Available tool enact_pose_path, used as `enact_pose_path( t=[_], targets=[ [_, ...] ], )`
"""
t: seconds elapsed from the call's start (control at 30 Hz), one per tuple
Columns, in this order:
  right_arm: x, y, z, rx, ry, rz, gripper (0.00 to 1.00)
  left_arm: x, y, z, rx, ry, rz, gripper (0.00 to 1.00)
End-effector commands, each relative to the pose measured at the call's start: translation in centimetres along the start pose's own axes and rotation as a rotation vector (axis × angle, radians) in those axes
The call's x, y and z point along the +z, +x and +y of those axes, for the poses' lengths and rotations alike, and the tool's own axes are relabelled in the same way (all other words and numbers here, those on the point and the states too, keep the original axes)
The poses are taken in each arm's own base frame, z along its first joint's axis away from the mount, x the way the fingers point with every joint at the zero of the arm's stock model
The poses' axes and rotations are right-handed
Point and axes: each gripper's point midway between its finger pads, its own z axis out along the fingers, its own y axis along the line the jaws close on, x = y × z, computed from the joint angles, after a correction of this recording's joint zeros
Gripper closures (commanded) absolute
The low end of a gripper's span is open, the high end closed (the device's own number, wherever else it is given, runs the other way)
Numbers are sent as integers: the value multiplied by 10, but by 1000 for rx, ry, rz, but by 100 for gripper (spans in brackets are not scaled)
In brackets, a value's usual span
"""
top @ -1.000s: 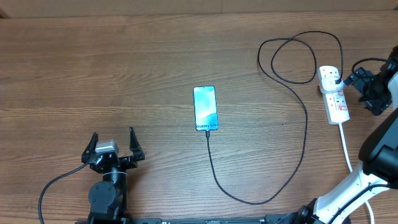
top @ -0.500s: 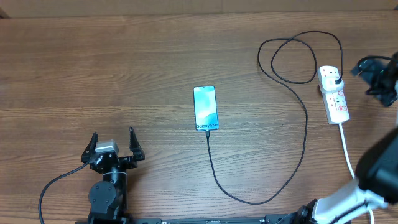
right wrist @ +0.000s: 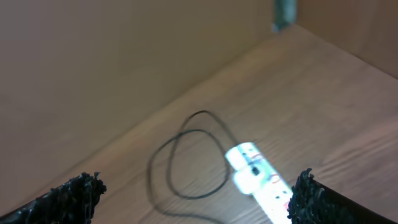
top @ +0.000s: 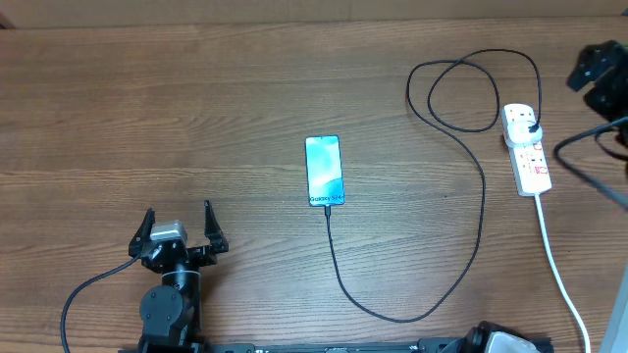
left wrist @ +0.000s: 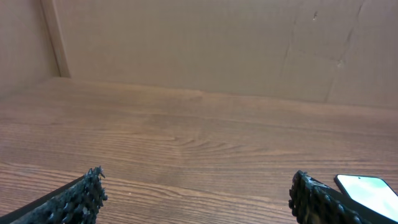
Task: Plug charger to phone and switch on socket
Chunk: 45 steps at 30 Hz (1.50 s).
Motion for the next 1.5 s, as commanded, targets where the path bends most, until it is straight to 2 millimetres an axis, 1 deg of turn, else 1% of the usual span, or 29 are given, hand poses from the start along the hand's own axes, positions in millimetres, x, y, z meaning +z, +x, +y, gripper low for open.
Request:
enact_pose_path(
  t=[0.0,0.03,0.1,0.13,0.2,0.27,0.3,0.4,0.5,0.57,0.63,0.7,0.8,0.87,0.93,0.97,1.03,1.13,1.27,1.47],
  targets=[
    [-7,2,14,-35,-6,-10,0,0,-2,3,27,-16,-11,0],
    [-7,4,14,-44,6,-12,0,0,-2,3,27,-16,-11,0],
    [-4,15,15,-62,27,3,0,0,-2,3,27,-16,-11,0],
    [-2,22,14,-70,39,18,0,0,-2,3,27,-16,-11,0],
    [8,44,9,-84,59,63,0,0,-2,3,27,-16,-11,0],
    [21,73,4,-94,57,123,0,0,-2,3,27,-16,-11,0],
    [30,96,-1,-100,56,168,0,0,-2,3,27,-16,-11,0],
    [55,153,-22,-107,79,252,0,0,-2,3,27,-16,-11,0],
    [79,205,-36,-101,41,274,0,0,-2,3,27,-16,-11,0],
    [89,231,-41,-94,-8,254,0,0,-2,3,27,-16,-11,0],
    [93,252,-45,-84,-47,229,0,0,-2,3,27,-16,-11,0],
    [95,272,-50,-83,-75,217,0,0,-2,3,27,-16,-11,0],
    [93,299,-63,-83,-67,234,0,0,-2,3,27,-16,-11,0],
    [92,311,-70,-84,-53,254,0,0,-2,3,27,-16,-11,0],
    [91,317,-74,-85,-42,261,0,0,-2,3,27,-16,-11,0],
    [90,318,-76,-86,-39,260,0,0,-2,3,27,-16,-11,0],
    [92,314,-82,-93,-10,217,0,0,-2,3,27,-16,-11,0],
    [94,312,-81,-91,-36,154,0,0,-2,3,27,-16,-11,0],
    [92,327,-88,-86,-43,146,0,0,-2,3,27,-16,-11,0],
    [87,341,-94,-86,-45,141,0,0,-2,3,27,-16,-11,0]
  ],
)
